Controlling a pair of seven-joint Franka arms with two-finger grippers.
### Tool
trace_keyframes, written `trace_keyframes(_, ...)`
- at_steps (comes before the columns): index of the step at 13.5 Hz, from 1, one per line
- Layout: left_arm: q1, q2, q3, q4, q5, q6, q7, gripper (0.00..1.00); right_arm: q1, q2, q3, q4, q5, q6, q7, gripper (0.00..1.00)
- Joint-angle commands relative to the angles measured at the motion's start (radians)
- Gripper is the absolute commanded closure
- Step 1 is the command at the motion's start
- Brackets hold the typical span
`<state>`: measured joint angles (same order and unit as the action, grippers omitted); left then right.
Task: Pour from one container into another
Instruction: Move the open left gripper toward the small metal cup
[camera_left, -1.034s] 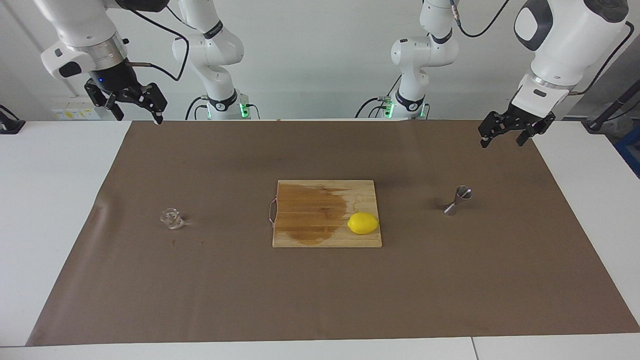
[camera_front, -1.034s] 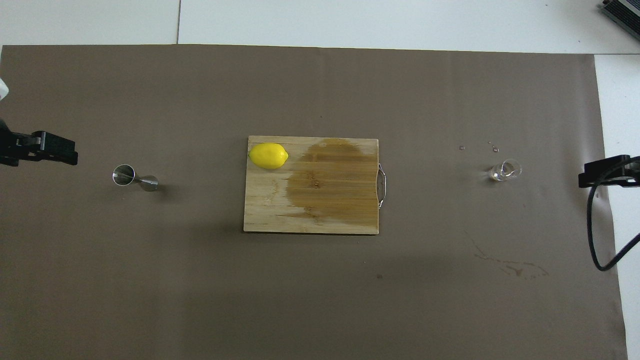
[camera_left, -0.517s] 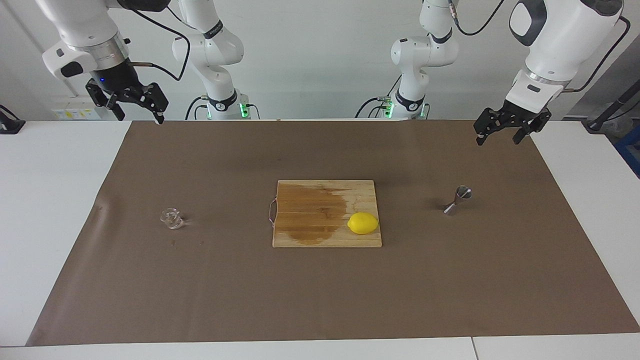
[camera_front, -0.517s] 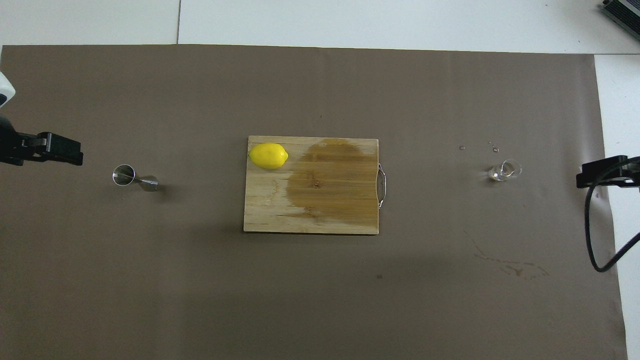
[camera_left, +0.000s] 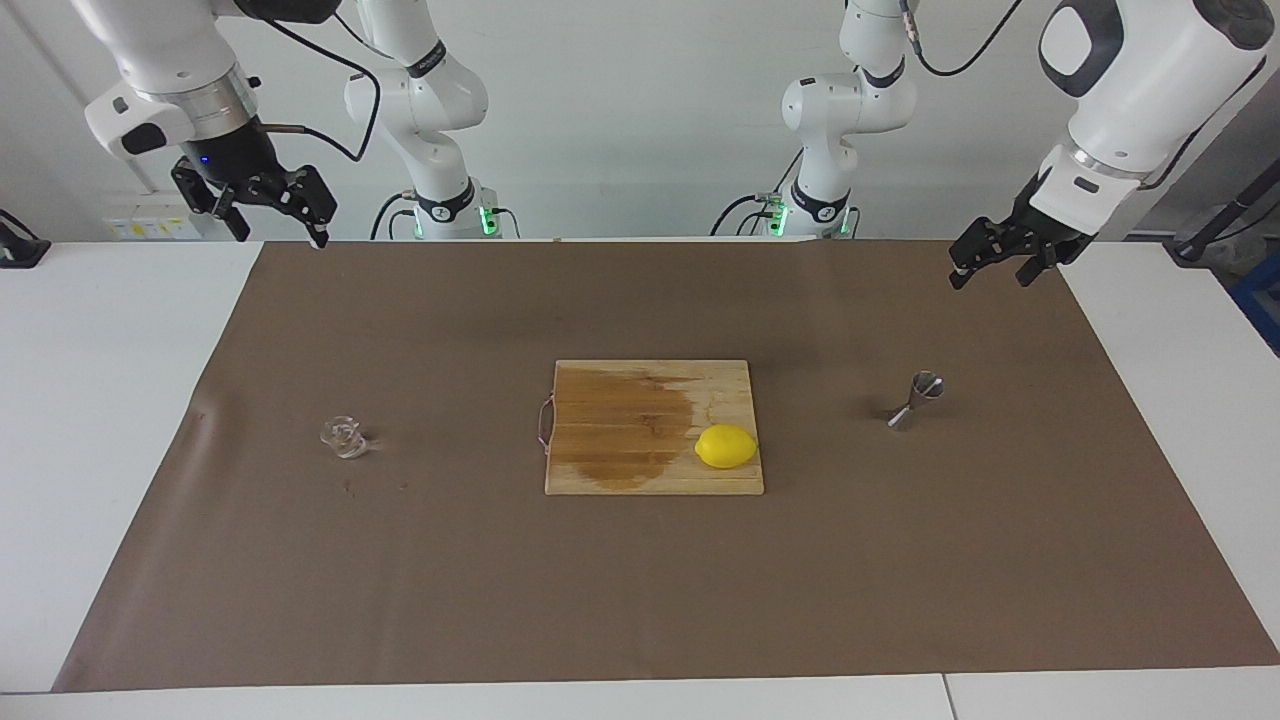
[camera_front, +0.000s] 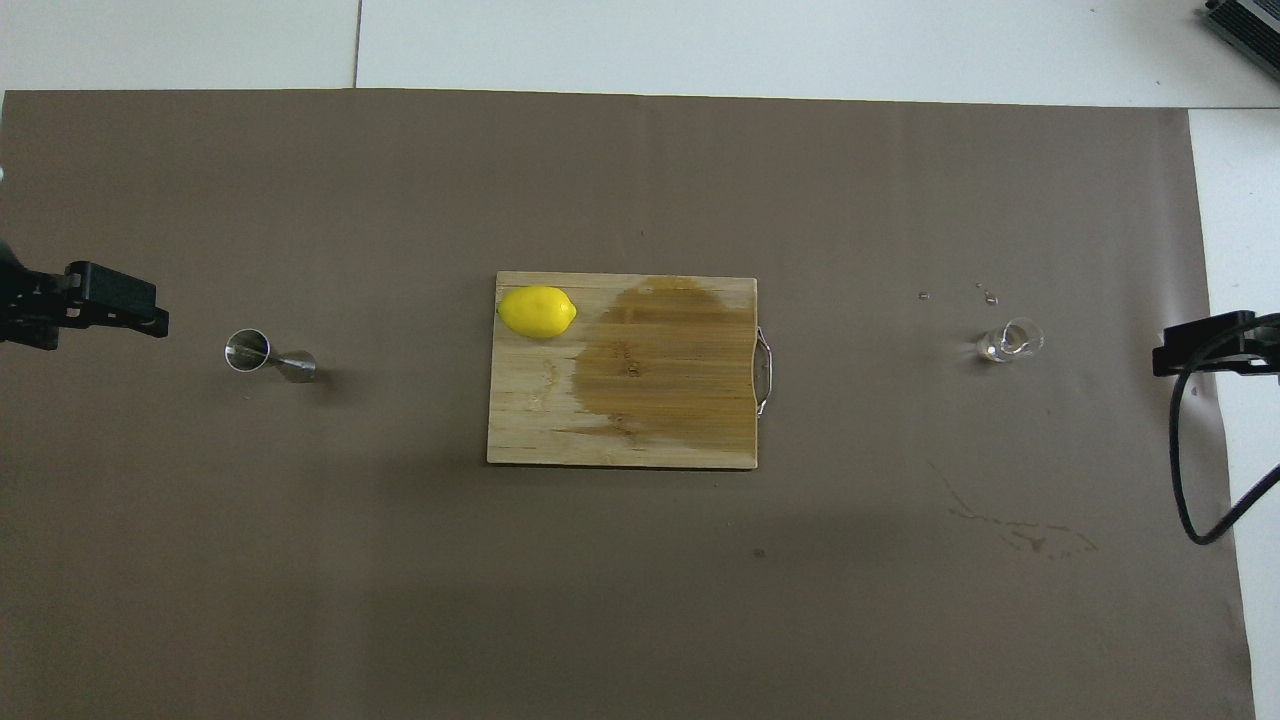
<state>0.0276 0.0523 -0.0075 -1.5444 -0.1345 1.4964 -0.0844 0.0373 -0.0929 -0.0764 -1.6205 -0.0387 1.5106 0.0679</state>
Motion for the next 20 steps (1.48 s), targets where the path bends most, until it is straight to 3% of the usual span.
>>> trace_keyframes(1,0.084,0.15,-0.009,0.182,-0.115,-0.154,-0.119,0.0,-0.002,-0.014,0.001,-0.012,0.023,-0.001,0.007,0.0)
trace_keyframes(3,0.186,0.24,-0.073,0.26,-0.184,-0.209,-0.181,0.0,-0.002,-0.014,0.001,-0.012,0.023,-0.003,0.009,0.0)
trace_keyframes(4,0.277,0.286,-0.166,0.3,-0.222,-0.226,-0.243,0.0,-0.002,-0.014,0.001,-0.012,0.023,-0.003,0.007,0.0)
trace_keyframes(5,0.381,0.331,-0.287,0.323,-0.246,-0.237,-0.35,0.0,-0.002,-0.014,0.001,-0.012,0.023,-0.001,0.007,0.0)
trace_keyframes(8,0.754,0.484,-0.806,0.343,-0.24,-0.222,-0.792,0.0,-0.002,-0.014,0.001,-0.012,0.023,-0.001,0.007,0.0)
trace_keyframes(10,0.77,0.541,-0.839,0.4,-0.24,-0.232,-0.932,0.0,-0.004,-0.014,0.001,-0.012,0.023,-0.003,0.007,0.0)
trace_keyframes(15,0.758,0.604,-0.839,0.44,-0.238,-0.229,-1.005,0.0,-0.004,-0.014,0.001,-0.012,0.023,-0.001,0.007,0.0)
trace_keyframes(20,0.585,0.639,-0.643,0.5,-0.313,-0.226,-1.006,0.0,-0.002,-0.014,0.001,-0.012,0.023,-0.001,0.009,0.0)
